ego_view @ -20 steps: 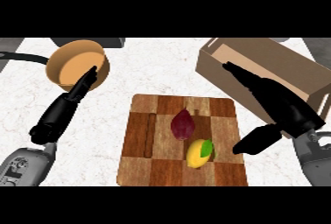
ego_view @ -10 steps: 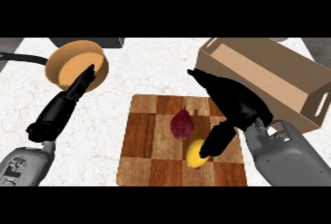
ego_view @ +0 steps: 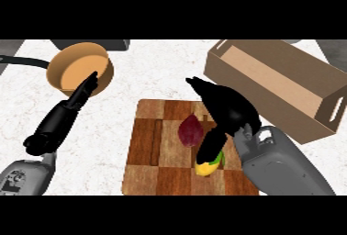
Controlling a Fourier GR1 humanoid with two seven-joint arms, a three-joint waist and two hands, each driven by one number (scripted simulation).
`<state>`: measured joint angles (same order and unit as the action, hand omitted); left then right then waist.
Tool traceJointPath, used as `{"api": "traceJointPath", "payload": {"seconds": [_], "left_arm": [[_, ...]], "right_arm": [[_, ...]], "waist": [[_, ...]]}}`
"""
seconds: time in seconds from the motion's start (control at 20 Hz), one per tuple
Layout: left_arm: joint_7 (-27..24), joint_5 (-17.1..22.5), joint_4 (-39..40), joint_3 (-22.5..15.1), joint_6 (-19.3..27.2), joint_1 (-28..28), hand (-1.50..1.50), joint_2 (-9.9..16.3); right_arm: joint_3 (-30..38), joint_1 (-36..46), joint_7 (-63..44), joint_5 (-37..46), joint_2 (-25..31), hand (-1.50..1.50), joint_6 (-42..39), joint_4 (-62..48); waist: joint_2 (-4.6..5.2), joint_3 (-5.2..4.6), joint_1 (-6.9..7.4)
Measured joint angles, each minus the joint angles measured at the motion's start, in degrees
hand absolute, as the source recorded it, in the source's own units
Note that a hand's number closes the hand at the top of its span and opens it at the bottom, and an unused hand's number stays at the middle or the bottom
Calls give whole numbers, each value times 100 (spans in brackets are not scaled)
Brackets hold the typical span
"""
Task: Pick the pear from the cutting board and place it in the cardboard box
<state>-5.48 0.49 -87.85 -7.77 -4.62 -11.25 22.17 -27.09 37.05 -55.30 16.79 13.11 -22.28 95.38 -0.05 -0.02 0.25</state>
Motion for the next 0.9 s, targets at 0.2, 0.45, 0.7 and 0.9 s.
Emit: {"api": "traceJointPath", "payload": {"seconds": [0.2,0.45,0.7,0.9], "left_arm": [[170,-63,-121,55,-57,-63,0,-71],[125,-138,-13,205,-174,-135,0,-166],[294,-242,-155,289,-257,-141,0,-252],[183,-337,45,411,-365,-241,0,-329]], "right_arm": [[21,-46,128,348,-111,-150,-21,-258],[-29,-110,311,817,-389,-150,-49,-670],[62,-258,464,1157,-445,-150,-177,-884],[114,-373,586,1460,-667,-150,-167,-1049]], "waist": [[0,2,-3],[4,1,-6],[3,2,-9],[5,2,-17]]}}
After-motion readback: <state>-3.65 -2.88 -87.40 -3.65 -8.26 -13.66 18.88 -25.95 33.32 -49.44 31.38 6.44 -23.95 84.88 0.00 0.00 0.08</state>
